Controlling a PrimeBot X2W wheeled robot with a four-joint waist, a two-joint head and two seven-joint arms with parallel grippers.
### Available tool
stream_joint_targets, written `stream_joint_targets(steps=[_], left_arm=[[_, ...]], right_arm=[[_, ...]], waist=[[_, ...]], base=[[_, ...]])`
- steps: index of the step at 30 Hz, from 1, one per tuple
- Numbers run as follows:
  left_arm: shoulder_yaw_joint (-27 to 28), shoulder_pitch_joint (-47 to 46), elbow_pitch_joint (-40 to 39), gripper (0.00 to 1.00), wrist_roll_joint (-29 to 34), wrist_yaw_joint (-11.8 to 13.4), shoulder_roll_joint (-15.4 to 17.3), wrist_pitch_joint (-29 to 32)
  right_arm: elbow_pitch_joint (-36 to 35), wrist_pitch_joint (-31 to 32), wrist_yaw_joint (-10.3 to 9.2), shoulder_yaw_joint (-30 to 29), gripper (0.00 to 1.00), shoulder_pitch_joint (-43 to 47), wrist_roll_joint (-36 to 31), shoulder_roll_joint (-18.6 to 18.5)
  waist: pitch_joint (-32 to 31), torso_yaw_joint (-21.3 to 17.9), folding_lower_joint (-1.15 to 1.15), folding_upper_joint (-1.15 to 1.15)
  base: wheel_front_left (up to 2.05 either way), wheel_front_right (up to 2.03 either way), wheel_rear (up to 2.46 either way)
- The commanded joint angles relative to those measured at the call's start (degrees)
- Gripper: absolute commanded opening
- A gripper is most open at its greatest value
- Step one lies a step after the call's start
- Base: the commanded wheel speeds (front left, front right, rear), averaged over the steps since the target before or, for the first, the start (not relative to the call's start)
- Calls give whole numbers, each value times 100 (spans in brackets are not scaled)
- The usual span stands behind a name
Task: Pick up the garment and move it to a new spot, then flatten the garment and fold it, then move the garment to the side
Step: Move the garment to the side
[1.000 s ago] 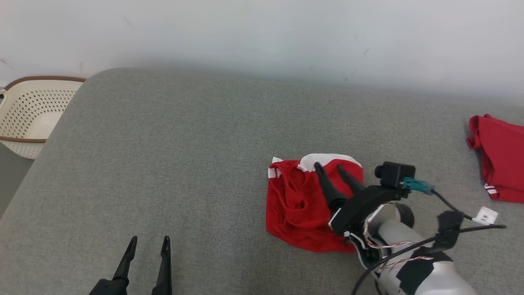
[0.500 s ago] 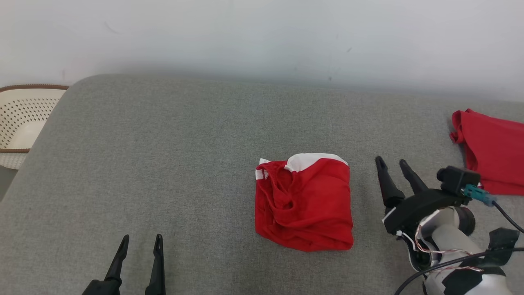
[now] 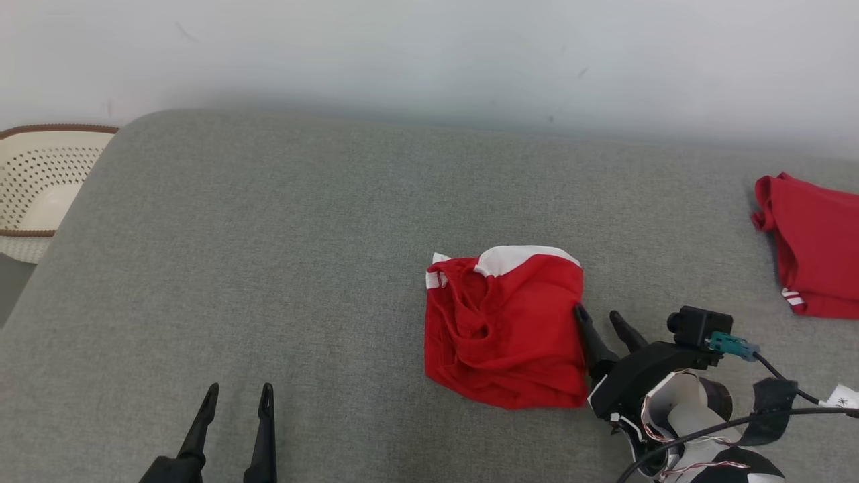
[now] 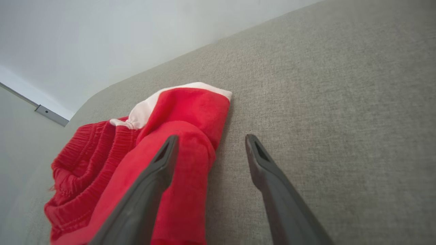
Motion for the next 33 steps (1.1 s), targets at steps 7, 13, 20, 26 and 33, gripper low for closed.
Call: stream_joint_targets(steps=[7,13,20,26,33], left_arm=[[-40,-23,54,100,0,23,0,-6],[-31,-14,72,100,-10,19,0,-6],[-48,-7,83,100,-5,0,0,-6],[-5,47,92,100,11,-2,0,-6],[25,121,25,100,2,26,0,-6]], right_arm=[[72,370,-3,282,100,23,440,55],[51,703,-3,531,100,52,762,47],[-6,738,-3,830,0,-99,983,61],[50,563,-3,1042,0,-216,897,-100],[76,329,-3,1382,0,-499,596,-408]], waist=[[12,109,0,0],[-7,93,0,0],[-4,42,0,0],[-42,-31,0,0],[-36,-253,0,0]], base=[[0,0,0],[0,0,0],[0,0,0],[0,0,0],[0,0,0]])
